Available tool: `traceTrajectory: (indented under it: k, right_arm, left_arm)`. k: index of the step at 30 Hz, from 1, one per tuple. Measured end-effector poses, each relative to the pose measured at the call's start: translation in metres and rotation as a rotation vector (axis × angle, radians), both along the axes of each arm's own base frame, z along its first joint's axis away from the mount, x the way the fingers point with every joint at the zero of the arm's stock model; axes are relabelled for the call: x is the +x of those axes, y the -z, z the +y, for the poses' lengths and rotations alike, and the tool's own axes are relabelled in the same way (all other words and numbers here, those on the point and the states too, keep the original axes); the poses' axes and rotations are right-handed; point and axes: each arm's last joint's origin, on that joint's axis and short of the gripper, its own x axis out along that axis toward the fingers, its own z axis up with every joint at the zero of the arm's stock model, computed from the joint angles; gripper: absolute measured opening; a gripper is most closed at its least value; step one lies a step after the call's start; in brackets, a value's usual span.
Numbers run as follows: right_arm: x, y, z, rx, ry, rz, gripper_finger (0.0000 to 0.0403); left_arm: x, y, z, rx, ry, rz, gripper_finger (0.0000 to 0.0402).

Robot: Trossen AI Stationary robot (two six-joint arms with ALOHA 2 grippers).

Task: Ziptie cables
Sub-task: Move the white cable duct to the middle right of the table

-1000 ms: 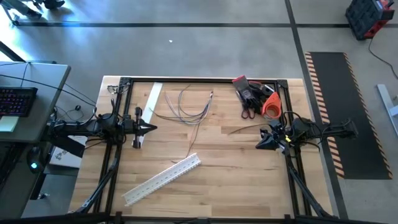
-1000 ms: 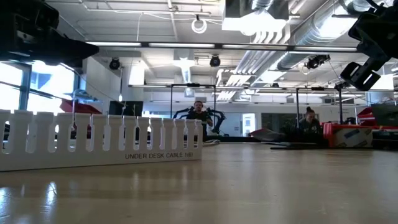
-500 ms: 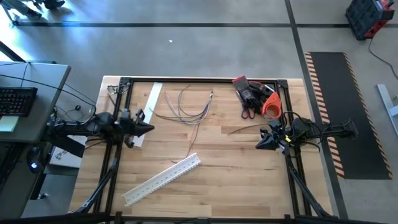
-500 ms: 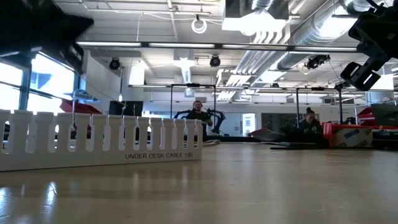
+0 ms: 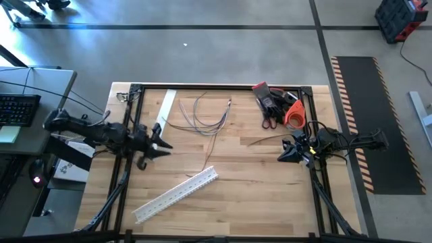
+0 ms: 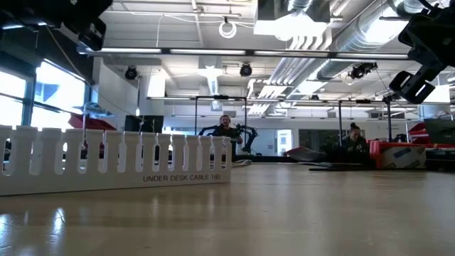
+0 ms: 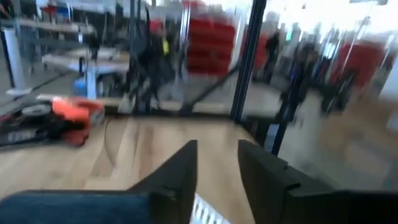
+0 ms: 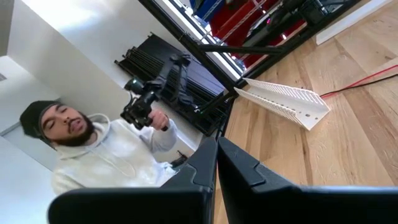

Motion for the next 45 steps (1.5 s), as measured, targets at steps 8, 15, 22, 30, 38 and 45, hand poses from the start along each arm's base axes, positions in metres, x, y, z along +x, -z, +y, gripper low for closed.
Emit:
traceTrajectory:
  k: [8,15,22,30,38,45]
  right_arm:
    - [0.0,0.0,0.0,0.0,0.0,0.0,0.0]
    - [0.0,0.0,0.0,0.0,-0.001,0.0,0.0]
    - [0.0,0.0,0.0,0.0,0.0,0.0,0.0]
    - [0.0,0.0,0.0,0.0,0.0,0.0,0.0]
    - [0.0,0.0,0.0,0.0,-0.001,0.0,0.0]
    - [0.0,0.0,0.0,0.0,0.0,0.0,0.0]
  left_arm:
    - [0.052,0.018,-0.056,0.173,-0.143,0.378,0.0147]
    - [0.085,0.046,-0.106,0.131,-0.138,0.54,0.0147]
    - [0.104,0.074,-0.111,0.059,-0.341,0.596,0.0147]
    - [0.102,0.086,-0.102,-0.128,-0.431,0.72,0.0147]
    - [0.106,0.102,-0.097,-0.213,-0.421,0.855,0.0127]
    - [0.125,0.109,-0.082,-0.227,-0.436,0.916,0.0015]
